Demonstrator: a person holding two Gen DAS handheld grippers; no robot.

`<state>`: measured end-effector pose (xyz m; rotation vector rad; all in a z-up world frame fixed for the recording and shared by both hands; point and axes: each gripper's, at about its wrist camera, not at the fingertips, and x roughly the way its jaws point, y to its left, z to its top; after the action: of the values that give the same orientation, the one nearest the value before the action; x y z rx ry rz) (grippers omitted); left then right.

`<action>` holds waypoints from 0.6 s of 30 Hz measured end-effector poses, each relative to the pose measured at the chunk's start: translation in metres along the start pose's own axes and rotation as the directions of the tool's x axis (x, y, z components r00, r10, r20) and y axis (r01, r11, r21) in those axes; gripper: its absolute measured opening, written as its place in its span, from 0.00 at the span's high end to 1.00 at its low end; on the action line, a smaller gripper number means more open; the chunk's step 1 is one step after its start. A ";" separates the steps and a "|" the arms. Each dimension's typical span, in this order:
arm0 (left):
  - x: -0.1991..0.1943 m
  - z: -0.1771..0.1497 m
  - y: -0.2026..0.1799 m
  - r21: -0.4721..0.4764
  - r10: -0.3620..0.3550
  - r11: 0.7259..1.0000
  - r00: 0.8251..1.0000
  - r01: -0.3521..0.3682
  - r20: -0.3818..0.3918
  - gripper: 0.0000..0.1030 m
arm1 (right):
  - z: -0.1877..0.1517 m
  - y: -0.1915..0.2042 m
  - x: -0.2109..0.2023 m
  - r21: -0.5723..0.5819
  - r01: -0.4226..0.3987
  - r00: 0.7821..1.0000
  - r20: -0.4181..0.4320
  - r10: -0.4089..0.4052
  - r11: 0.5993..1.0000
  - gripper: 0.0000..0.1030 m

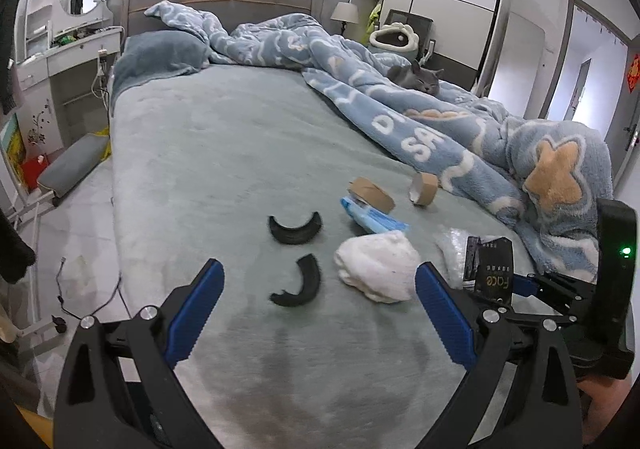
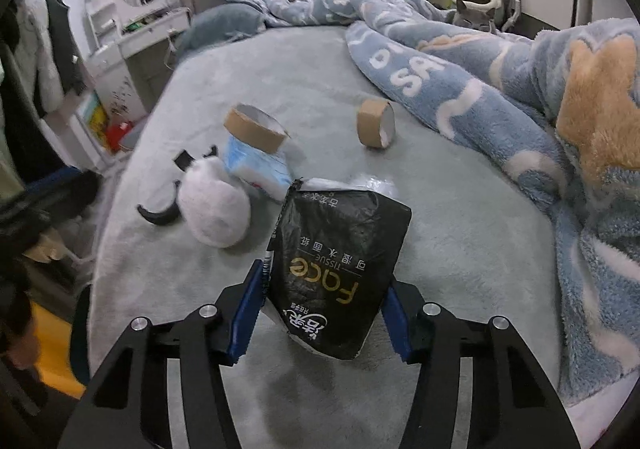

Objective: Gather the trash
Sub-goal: 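Grasp the black tissue packet with the right tool while the left tool grasps the white tissue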

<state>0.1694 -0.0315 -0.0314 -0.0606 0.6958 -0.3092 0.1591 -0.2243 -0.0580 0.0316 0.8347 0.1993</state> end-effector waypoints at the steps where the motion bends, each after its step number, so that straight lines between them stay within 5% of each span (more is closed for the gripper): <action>1: 0.002 -0.001 -0.003 0.000 -0.008 1.000 1.000 0.008 -0.003 0.05 | 0.000 -0.001 -0.003 0.003 -0.016 1.000 0.008 0.016 1.000 0.46; 18: 0.041 -0.010 -0.034 -0.003 -0.048 0.999 0.998 0.048 -0.044 0.05 | 0.008 -0.040 -0.040 -0.035 -0.004 0.991 0.137 0.009 0.999 0.46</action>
<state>0.1845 -0.0755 -0.0591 -0.0729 0.7392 -0.3564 0.1458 -0.2708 -0.0275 0.0155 0.6944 0.2151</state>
